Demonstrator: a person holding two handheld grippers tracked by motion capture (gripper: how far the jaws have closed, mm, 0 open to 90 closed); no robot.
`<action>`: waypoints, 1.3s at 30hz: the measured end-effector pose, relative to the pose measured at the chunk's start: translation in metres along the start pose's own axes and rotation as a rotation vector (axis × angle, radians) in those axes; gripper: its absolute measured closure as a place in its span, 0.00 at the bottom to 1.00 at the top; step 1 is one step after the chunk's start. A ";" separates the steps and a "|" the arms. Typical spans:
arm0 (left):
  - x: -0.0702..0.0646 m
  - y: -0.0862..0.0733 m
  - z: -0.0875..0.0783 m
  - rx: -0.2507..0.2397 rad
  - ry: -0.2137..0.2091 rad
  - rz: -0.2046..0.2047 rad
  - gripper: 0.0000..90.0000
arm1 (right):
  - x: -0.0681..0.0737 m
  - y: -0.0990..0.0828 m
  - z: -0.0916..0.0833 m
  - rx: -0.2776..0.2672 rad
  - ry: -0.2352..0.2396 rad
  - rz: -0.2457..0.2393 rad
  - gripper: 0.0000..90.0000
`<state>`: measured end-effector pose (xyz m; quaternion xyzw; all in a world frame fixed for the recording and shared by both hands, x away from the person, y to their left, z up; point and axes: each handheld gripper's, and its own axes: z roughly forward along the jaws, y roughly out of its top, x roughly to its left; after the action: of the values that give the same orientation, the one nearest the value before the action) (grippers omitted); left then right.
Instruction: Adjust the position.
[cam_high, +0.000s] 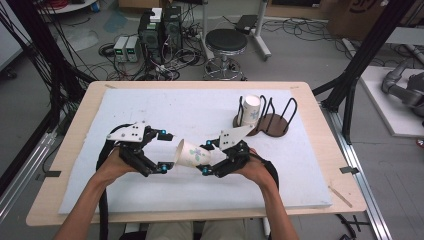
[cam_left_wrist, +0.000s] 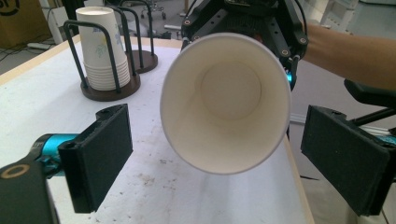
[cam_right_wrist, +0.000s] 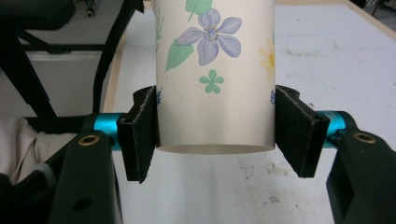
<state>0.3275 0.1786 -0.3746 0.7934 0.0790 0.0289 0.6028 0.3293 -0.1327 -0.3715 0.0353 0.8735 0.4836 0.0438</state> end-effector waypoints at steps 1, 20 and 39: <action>0.000 -0.001 0.000 -0.004 -0.001 -0.001 0.10 | 0.000 -0.001 0.000 -0.012 0.001 0.003 0.41; -0.004 -0.020 0.007 -0.078 -0.025 -0.024 0.10 | 0.003 -0.019 0.000 -0.159 0.045 0.036 0.41; -0.006 -0.025 0.017 -0.114 -0.050 -0.032 0.10 | 0.004 -0.022 0.001 -0.197 0.059 0.036 0.41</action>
<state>0.3217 0.1680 -0.4031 0.7570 0.0746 0.0038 0.6491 0.3253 -0.1433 -0.3906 0.0325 0.8218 0.5687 0.0127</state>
